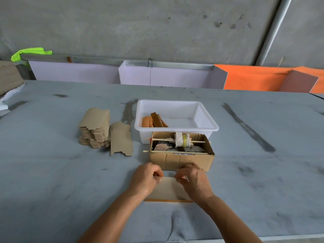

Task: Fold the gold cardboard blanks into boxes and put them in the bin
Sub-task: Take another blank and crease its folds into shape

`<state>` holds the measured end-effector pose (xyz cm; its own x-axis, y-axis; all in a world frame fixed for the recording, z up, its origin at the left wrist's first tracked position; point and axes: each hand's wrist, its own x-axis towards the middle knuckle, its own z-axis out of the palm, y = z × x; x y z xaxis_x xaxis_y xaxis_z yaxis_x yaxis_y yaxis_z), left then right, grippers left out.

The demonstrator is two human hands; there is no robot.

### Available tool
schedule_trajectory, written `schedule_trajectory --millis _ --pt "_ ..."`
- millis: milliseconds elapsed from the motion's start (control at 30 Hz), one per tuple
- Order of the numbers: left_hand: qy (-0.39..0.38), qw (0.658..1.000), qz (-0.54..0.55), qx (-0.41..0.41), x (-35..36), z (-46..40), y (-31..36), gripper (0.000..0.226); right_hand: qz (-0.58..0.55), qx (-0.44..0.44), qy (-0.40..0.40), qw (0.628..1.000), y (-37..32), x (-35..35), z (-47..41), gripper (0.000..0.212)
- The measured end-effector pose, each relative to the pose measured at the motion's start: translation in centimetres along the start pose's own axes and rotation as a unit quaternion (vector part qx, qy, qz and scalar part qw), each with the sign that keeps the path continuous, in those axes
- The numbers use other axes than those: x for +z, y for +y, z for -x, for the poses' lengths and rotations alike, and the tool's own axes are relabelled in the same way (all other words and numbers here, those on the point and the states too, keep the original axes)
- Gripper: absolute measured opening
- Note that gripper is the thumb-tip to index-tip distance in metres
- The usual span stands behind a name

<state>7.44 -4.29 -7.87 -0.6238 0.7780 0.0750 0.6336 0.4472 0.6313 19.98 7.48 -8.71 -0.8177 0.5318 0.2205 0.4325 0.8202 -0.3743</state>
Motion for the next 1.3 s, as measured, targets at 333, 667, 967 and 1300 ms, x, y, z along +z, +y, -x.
schedule_trajectory --millis 333,667,967,1300 --pt "-0.007 0.963 -0.197 0.182 -0.8 0.5 0.6 0.017 0.099 -0.149 0.072 0.981 -0.7 -0.9 0.5 0.025" --pt "-0.065 0.861 -0.418 0.282 -1.4 2.1 3.0 0.008 0.284 -0.207 0.004 0.936 -1.7 -1.8 1.8 0.02" --pt "-0.026 0.909 -0.372 0.186 0.4 3.5 2.8 0.016 0.244 -0.147 0.031 0.958 -2.7 -0.9 2.9 0.025" --pt "-0.008 0.926 -0.36 0.114 0.5 3.3 0.4 0.037 0.205 -0.123 0.081 0.968 -0.2 -0.8 3.1 0.028"
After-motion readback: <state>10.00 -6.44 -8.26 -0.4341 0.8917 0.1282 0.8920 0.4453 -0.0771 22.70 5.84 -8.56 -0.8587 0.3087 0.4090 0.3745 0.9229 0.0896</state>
